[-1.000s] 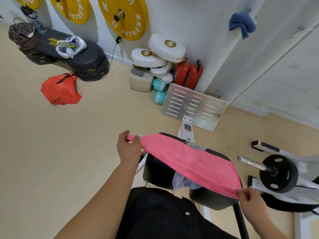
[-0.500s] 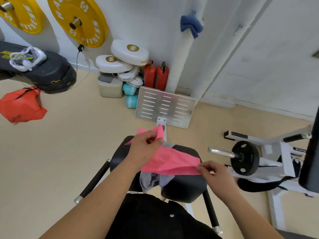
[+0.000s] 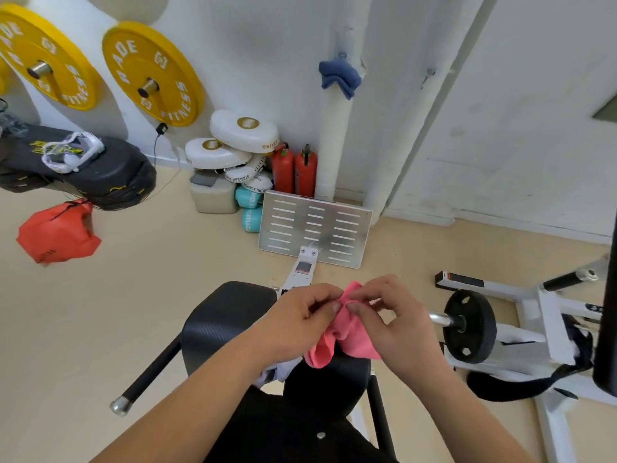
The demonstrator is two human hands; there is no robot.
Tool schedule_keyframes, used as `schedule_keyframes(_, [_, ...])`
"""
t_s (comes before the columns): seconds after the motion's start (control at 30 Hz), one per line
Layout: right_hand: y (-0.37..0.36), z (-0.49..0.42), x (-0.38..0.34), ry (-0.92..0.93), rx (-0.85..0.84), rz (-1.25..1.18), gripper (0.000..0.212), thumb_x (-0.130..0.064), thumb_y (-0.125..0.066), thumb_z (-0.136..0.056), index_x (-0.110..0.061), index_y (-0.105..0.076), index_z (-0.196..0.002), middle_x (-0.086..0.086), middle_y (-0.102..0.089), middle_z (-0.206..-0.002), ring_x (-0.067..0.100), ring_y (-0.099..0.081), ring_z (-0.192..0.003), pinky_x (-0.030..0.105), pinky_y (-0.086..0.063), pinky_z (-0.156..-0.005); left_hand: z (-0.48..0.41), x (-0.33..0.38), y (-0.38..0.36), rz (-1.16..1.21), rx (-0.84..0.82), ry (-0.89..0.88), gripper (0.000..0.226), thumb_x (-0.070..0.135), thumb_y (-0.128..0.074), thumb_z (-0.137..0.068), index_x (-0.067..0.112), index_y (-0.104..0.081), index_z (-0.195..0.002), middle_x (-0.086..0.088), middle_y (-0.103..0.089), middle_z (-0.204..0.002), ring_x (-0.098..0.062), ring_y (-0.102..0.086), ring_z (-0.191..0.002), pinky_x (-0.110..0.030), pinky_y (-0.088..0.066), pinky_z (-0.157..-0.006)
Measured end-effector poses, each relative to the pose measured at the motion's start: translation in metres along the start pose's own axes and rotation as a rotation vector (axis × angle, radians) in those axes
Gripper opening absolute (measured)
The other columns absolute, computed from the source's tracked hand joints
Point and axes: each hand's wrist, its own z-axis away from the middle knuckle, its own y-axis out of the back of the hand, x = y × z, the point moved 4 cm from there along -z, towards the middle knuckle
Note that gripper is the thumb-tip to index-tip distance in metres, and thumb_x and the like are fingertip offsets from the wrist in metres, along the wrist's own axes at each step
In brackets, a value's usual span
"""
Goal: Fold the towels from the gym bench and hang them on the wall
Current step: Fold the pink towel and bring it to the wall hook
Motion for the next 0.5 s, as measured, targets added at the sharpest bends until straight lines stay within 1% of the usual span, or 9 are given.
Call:
schedule_keyframes(0.07, [0.006,-0.006,-0.004,-0.031,-0.035,-0.039,0.022,-0.001,-0.079,-0.086,-0.023,-0.079,-0.088,-0.011,-0.07,-0.114,0.005,-0.065,-0.113,0.012,-0.046,-0.097,-0.002,0.007,-0.002,-0.025,-0.044,-0.02,0.027,0.018,-0.05,-0.106,0.032,-0.071,-0.116,0.009,-0.076,-0.099,-0.006,-0.07,-0.094,-0.02,-0.056,-0.085])
schedule_keyframes(0.13, [0.011,-0.01,-0.001,-0.124,-0.058,-0.143,0.025,0.001,-0.078,-0.086,-0.024,-0.078,-0.088,-0.01,-0.075,-0.113,0.003,-0.069,-0.113,0.021,-0.049,-0.101,-0.004,0.012,-0.003,-0.036,-0.045,-0.038,0.027,0.02,-0.05,-0.106,0.033,-0.071,-0.119,0.011,-0.075,-0.103,-0.005,-0.07,-0.1,-0.024,-0.056,-0.092])
schedule_keyframes(0.17, [0.014,-0.011,-0.001,-0.172,-0.055,-0.209,0.025,0.003,-0.078,-0.086,-0.022,-0.078,-0.088,-0.007,-0.079,-0.105,0.005,-0.072,-0.105,0.024,-0.052,-0.097,-0.004,0.013,-0.003,-0.046,-0.037,-0.047,0.027,0.021,-0.051,-0.106,0.033,-0.071,-0.119,0.012,-0.075,-0.105,-0.005,-0.069,-0.102,-0.024,-0.056,-0.093])
schedule_keyframes(0.23, [0.019,-0.011,-0.002,-0.22,-0.044,-0.272,0.026,0.006,-0.08,-0.083,-0.02,-0.078,-0.089,-0.005,-0.08,-0.091,0.006,-0.075,-0.09,0.021,-0.056,-0.084,-0.004,0.015,-0.004,-0.062,-0.046,-0.056,0.026,0.022,-0.052,-0.106,0.034,-0.07,-0.121,0.014,-0.074,-0.108,-0.004,-0.068,-0.105,-0.024,-0.055,-0.094])
schedule_keyframes(0.27, [0.022,-0.012,-0.003,-0.226,-0.042,-0.279,0.029,0.006,-0.08,-0.083,-0.021,-0.078,-0.092,-0.006,-0.08,-0.089,0.005,-0.074,-0.086,0.019,-0.056,-0.082,-0.004,0.017,-0.005,-0.064,-0.055,-0.06,0.026,0.022,-0.053,-0.105,0.034,-0.07,-0.122,0.015,-0.074,-0.108,-0.003,-0.068,-0.104,-0.023,-0.055,-0.093])
schedule_keyframes(0.33, [0.026,-0.014,-0.001,-0.236,-0.054,-0.257,0.034,0.005,-0.08,-0.084,-0.024,-0.079,-0.103,-0.013,-0.079,-0.089,0.001,-0.073,-0.085,0.013,-0.055,-0.082,-0.006,0.015,-0.008,-0.07,-0.05,-0.044,0.026,0.022,-0.056,-0.103,0.036,-0.068,-0.121,0.016,-0.073,-0.107,-0.001,-0.068,-0.098,-0.02,-0.055,-0.087])
schedule_keyframes(0.37, [0.027,-0.016,0.001,-0.243,-0.063,-0.221,0.035,0.004,-0.079,-0.085,-0.025,-0.079,-0.105,-0.017,-0.079,-0.089,-0.002,-0.072,-0.085,0.011,-0.054,-0.081,-0.007,0.013,-0.009,-0.079,-0.032,-0.026,0.027,0.022,-0.06,-0.1,0.04,-0.066,-0.119,0.017,-0.072,-0.105,0.0,-0.068,-0.09,-0.018,-0.055,-0.081])
schedule_keyframes(0.43, [0.03,-0.019,0.005,-0.248,-0.074,-0.129,0.03,0.002,-0.077,-0.087,-0.025,-0.081,-0.1,-0.02,-0.079,-0.089,-0.005,-0.072,-0.085,0.008,-0.052,-0.078,-0.008,0.005,-0.013,-0.084,0.026,0.023,0.034,0.018,-0.065,-0.091,0.045,-0.062,-0.112,0.016,-0.068,-0.1,-0.002,-0.061,-0.073,-0.016,-0.052,-0.07])
schedule_keyframes(0.5, [0.031,-0.021,0.009,-0.243,-0.082,-0.085,0.027,0.001,-0.076,-0.088,-0.026,-0.081,-0.091,-0.018,-0.079,-0.086,-0.004,-0.072,-0.081,0.008,-0.052,-0.074,-0.01,-0.007,-0.014,-0.122,0.073,0.051,0.037,0.014,-0.067,-0.086,0.044,-0.06,-0.106,0.015,-0.064,-0.1,-0.001,-0.055,-0.067,-0.015,-0.049,-0.066])
